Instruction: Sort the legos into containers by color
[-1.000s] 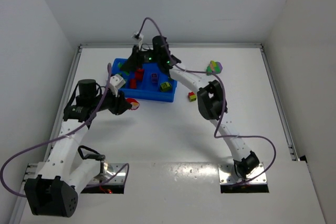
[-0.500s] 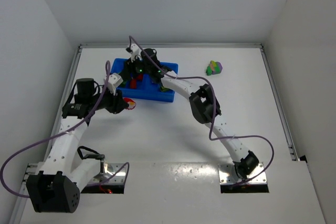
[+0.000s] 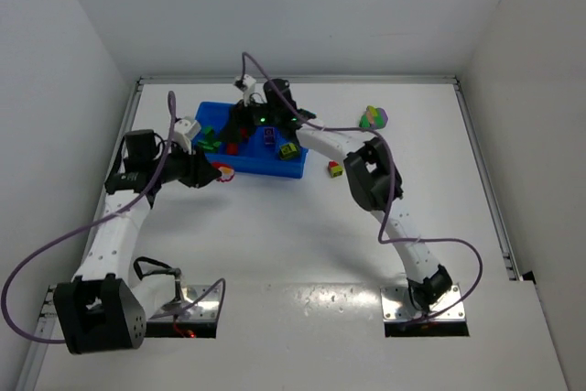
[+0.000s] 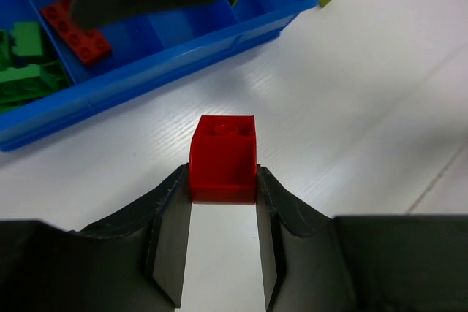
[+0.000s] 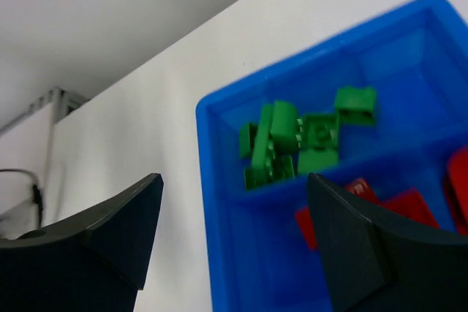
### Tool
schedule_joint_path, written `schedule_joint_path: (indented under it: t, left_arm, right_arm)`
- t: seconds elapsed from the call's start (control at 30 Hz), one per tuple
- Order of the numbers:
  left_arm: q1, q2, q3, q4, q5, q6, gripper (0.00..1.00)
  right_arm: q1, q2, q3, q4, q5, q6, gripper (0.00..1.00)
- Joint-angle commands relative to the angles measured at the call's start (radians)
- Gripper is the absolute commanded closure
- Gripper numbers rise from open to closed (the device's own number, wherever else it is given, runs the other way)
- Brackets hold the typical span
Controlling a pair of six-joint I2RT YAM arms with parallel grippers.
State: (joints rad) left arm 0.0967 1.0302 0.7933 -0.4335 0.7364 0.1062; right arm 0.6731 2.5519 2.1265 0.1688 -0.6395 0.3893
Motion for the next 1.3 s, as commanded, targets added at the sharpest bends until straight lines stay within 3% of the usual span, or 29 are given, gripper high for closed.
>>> schedule_joint_path:
  t: [0.0, 0.1, 0.2, 0.27, 0.37, 0.4, 0.43, 0.57, 0.7, 0.83, 1.0, 1.13, 1.17, 1.2, 1.27]
  left_arm:
    - [0.041, 0.104, 0.076, 0.065, 0.174, -0.108, 1.00]
    - [0.051, 0.215, 0.156, 0.075, 0.221, -0.259, 1.00]
    - [0.073, 0.315, 0.204, 0.156, 0.210, -0.478, 1.00]
    - [0.060, 0.327, 0.234, 0.207, 0.141, -0.601, 1.00]
    - [0.012, 0.361, 0.329, 0.193, -0.111, -0.721, 1.00]
    - [-0.032, 0.388, 0.395, 0.168, -0.252, -0.721, 1.00]
    - [-0.057, 0.405, 0.426, 0.151, -0.302, -0.721, 1.00]
    - [-0.176, 0.496, 0.547, 0.107, -0.544, -0.652, 1.00]
    - [-0.267, 0.608, 0.636, 0.084, -0.765, -0.559, 1.00]
    - [-0.314, 0.714, 0.707, 0.084, -0.874, -0.497, 1.00]
    - [-0.341, 0.823, 0.785, 0.064, -0.986, -0.488, 1.00]
    - [-0.351, 0.863, 0.820, 0.064, -0.964, -0.459, 0.76]
    - [-0.351, 0.876, 0.820, 0.064, -0.963, -0.450, 0.67]
    - [-0.351, 0.877, 0.820, 0.064, -0.953, -0.439, 0.45]
    - [-0.361, 0.887, 0.820, 0.055, -0.944, -0.427, 0.27]
  right_arm:
    - [-0.142, -0.228, -0.141, 0.106, -0.150, 0.049, 0.21]
    - [-0.227, -0.350, -0.252, 0.020, -0.163, 0.025, 0.21]
    - [-0.288, -0.465, -0.339, -0.079, -0.069, -0.052, 0.21]
    - [-0.309, -0.531, -0.434, -0.136, 0.035, -0.117, 0.21]
    - [-0.310, -0.656, -0.554, -0.222, 0.236, -0.214, 0.21]
    - [-0.300, -0.686, -0.589, -0.233, 0.342, -0.284, 0.21]
    - [-0.290, -0.718, -0.626, -0.233, 0.394, -0.315, 0.21]
    - [-0.300, -0.887, -0.819, -0.250, 0.446, -0.426, 0.19]
    - [-0.329, -0.941, -0.846, -0.371, 0.433, -0.518, 0.00]
    - [-0.391, -0.931, -0.806, -0.558, 0.362, -0.553, 0.00]
    - [-0.460, -0.868, -0.760, -0.664, 0.327, -0.576, 0.00]
    - [-0.472, -0.829, -0.747, -0.709, 0.319, -0.593, 0.10]
    - [-0.472, -0.816, -0.747, -0.698, 0.331, -0.583, 0.12]
    - [-0.484, -0.815, -0.757, -0.678, 0.359, -0.549, 0.13]
    - [-0.500, -0.800, -0.769, -0.591, 0.406, -0.509, 0.13]
